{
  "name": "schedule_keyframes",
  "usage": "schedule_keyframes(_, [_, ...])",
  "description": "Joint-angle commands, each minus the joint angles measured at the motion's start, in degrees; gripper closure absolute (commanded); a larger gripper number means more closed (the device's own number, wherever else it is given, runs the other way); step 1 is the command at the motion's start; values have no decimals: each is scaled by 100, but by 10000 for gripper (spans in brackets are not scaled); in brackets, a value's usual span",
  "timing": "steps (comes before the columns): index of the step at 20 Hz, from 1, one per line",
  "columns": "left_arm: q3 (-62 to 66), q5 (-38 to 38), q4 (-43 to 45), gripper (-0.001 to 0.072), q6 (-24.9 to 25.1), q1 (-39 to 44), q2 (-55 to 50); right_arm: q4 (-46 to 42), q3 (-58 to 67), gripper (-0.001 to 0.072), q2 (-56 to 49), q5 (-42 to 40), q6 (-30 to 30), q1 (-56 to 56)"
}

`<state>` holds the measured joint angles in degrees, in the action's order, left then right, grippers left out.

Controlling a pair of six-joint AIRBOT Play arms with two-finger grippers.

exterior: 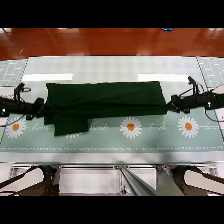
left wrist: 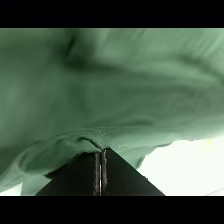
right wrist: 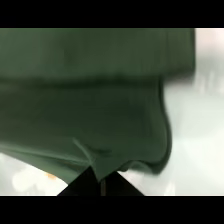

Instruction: Fold the shirts.

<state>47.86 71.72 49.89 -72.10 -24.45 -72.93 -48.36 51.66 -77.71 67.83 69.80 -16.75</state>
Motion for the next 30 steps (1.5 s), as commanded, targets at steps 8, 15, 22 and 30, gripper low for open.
schedule_keyframes(8, [2743, -527, -151, 689, -577, 859, -2131, 1196, 1904, 687, -1873, -422, -55, 92])
schedule_keyframes(15, [3764, -577, -151, 689, -813, 1034, -3073, 1340, 2315, 686, -2319, -581, -50, 92])
schedule_keyframes(22, [4157, 472, 876, 199, -968, 638, -2702, 1257, 2435, 308, -1816, -345, -68, -407])
schedule_keyframes(30, [1532, -1985, 1209, 199, -962, 756, 610, 354, 1366, 307, -1163, -662, 350, -1196])
